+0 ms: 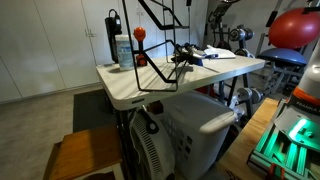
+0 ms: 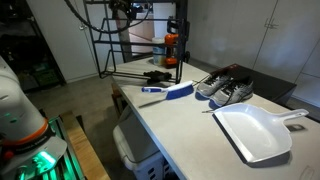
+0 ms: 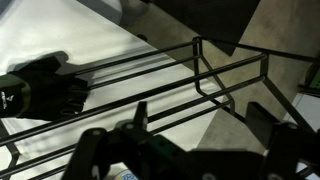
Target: Move the black rack to the edge
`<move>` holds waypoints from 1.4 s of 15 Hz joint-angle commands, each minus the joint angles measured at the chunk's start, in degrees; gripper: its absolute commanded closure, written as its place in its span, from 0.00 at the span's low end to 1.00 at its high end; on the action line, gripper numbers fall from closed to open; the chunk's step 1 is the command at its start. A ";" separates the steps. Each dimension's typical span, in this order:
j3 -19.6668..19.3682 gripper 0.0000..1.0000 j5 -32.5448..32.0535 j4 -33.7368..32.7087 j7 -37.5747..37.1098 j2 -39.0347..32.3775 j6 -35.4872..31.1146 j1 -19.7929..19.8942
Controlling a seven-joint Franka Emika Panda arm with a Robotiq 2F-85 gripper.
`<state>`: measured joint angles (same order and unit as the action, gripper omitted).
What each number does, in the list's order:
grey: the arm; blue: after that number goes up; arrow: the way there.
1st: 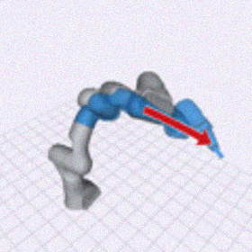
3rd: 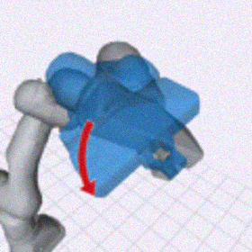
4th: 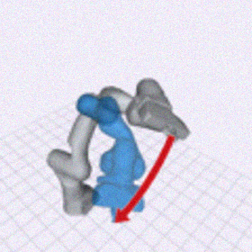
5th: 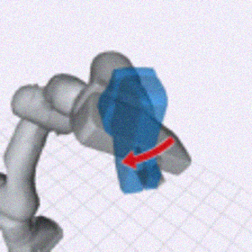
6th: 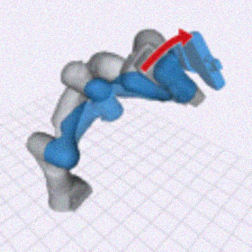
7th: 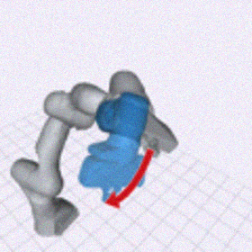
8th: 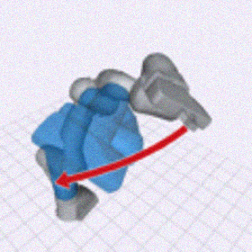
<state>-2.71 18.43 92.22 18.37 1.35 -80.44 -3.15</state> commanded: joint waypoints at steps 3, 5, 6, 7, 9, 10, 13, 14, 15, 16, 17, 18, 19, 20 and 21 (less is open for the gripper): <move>1.61 0.00 0.84 0.98 -2.87 -1.06 1.39 0.65; 1.73 0.00 0.44 1.82 -3.83 -0.40 1.49 0.70; 1.70 0.00 0.54 2.18 -3.97 -0.08 1.59 0.78; 1.69 0.00 0.32 2.76 -4.30 0.38 1.63 0.84; 1.60 0.00 0.31 4.35 -4.49 1.27 1.54 0.95; 1.57 0.00 0.31 5.11 -4.49 1.41 1.61 0.98; 1.47 0.00 0.08 7.63 -4.26 2.20 1.27 1.14; 1.37 0.00 0.00 8.20 -4.09 2.81 1.14 1.31; 1.31 0.00 -0.03 8.88 -3.94 3.22 0.98 1.43; 1.28 0.00 -0.29 9.63 -4.12 3.87 0.92 1.57; 1.24 0.00 -0.47 10.44 -4.15 4.62 0.78 1.71; 1.21 0.00 -0.75 11.17 -4.23 5.33 0.74 1.86; 1.16 0.00 -1.04 12.02 -4.10 6.25 0.24 2.01; 1.15 0.00 -1.39 12.67 -4.08 6.88 0.10 2.13; 1.13 0.00 -1.56 13.42 -4.09 7.54 0.05 2.23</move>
<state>-2.10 17.87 101.76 14.96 6.26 -78.85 -1.37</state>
